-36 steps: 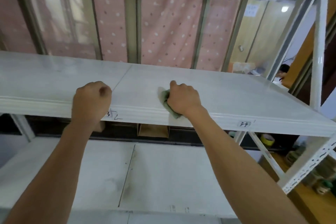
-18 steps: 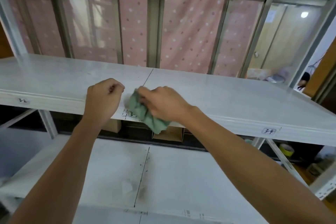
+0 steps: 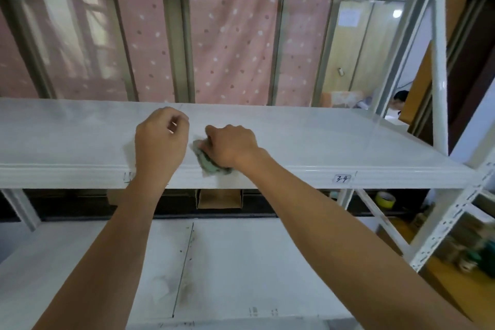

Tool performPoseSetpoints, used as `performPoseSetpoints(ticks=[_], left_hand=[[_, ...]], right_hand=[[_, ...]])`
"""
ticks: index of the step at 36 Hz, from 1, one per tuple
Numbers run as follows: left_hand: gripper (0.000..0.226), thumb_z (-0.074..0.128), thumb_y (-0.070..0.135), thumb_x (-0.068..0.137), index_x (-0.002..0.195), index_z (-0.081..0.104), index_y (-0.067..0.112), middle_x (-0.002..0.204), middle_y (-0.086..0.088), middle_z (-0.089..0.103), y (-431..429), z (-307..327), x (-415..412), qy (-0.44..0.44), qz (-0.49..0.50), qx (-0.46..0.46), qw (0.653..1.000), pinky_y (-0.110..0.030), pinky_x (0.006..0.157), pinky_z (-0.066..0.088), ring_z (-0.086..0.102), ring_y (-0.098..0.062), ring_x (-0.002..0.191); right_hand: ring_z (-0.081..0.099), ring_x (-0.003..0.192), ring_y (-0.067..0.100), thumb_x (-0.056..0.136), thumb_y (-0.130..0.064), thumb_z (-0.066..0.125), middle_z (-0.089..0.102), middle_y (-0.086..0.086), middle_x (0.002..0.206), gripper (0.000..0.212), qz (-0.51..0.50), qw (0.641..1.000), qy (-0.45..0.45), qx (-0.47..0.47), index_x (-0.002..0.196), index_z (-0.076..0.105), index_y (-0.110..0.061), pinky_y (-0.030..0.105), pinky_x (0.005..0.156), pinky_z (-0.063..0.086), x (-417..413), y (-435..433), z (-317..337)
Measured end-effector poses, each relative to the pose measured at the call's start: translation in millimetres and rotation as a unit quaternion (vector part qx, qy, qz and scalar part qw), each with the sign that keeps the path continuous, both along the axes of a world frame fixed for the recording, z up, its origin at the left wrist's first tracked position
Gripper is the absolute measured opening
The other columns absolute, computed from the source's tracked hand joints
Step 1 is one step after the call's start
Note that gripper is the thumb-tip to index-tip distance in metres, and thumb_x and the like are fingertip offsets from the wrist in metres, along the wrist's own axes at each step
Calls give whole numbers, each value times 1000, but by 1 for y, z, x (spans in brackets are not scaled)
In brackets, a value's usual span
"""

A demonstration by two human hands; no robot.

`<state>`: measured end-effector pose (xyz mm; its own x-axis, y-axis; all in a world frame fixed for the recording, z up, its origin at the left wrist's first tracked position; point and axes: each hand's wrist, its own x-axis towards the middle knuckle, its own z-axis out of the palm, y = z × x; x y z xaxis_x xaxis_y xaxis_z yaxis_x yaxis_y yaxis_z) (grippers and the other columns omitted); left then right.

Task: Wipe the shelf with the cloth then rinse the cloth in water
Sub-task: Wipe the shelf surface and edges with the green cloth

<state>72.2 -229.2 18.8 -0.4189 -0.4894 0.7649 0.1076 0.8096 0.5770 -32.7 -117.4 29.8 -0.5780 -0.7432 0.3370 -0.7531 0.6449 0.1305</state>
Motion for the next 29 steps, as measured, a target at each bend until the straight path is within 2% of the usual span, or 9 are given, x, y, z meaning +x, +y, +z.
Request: performPoseSetpoints(ticks=[4,6,8,13,16,19,22,25,29], left_hand=[[16,59,9,91,87,74,7,89,-5,73,27,0,-14,-33,-4,-31,999,-41,80,54,64,-26,81],[15,60,9,91,86,74,6,88,-6,73,44,-2,-22,-31,-1,-52,998,-42,78,55,65,-27,79],[16,60,12,90,87,74,8,89,-6,72,66,-5,-32,-48,-7,-62,997,-45,77,56,65,-27,78],[11,64,20,93,95,74,17,97,2,69,145,-8,-75,-153,-51,-115,980,-41,83,55,63,-21,89],[15,63,25,95,103,74,19,104,3,68,194,-8,-106,-189,-58,-129,972,-37,84,52,61,-19,96],[14,62,25,95,99,74,19,102,3,67,235,-14,-130,-203,-65,-141,967,-35,81,51,60,-19,96],[16,58,18,94,92,74,16,95,1,66,255,-21,-142,-223,-50,-168,959,-39,79,54,61,-21,90],[17,58,5,89,80,72,11,85,-2,65,254,-27,-144,-191,-20,-175,966,-43,71,57,61,-24,79],[21,57,3,89,86,76,12,91,0,68,251,-27,-145,-200,-14,-168,965,-37,73,54,62,-22,83]], right_hand=[[52,76,32,99,-27,45,40,3,74,16,54,998,-8,-23,103,52,-14,32,56,31,-4,22,4],[47,72,30,97,-24,48,45,8,79,16,69,997,-6,-34,105,54,-11,32,57,32,-18,53,7],[51,75,32,96,-22,50,55,14,87,17,64,997,-15,-49,108,54,-9,33,59,35,-39,97,12],[57,82,35,100,-25,42,62,20,98,20,-52,995,-25,-75,111,52,-11,40,67,48,-116,237,28],[57,85,34,103,-26,38,61,20,105,25,-143,989,-18,-36,118,52,-11,37,66,43,-150,314,26],[58,88,34,105,-28,35,61,17,106,27,-201,980,-6,-7,119,51,-12,37,66,40,-170,375,16],[62,89,35,104,-27,36,61,13,101,24,-224,974,25,2,117,52,-14,38,63,40,-180,409,7],[63,89,36,102,-19,40,61,12,99,20,-214,976,41,29,117,51,-13,39,61,40,-181,417,4],[61,89,34,100,-14,40,58,11,95,20,-207,977,29,33,119,49,-11,39,62,39,-180,418,1]])
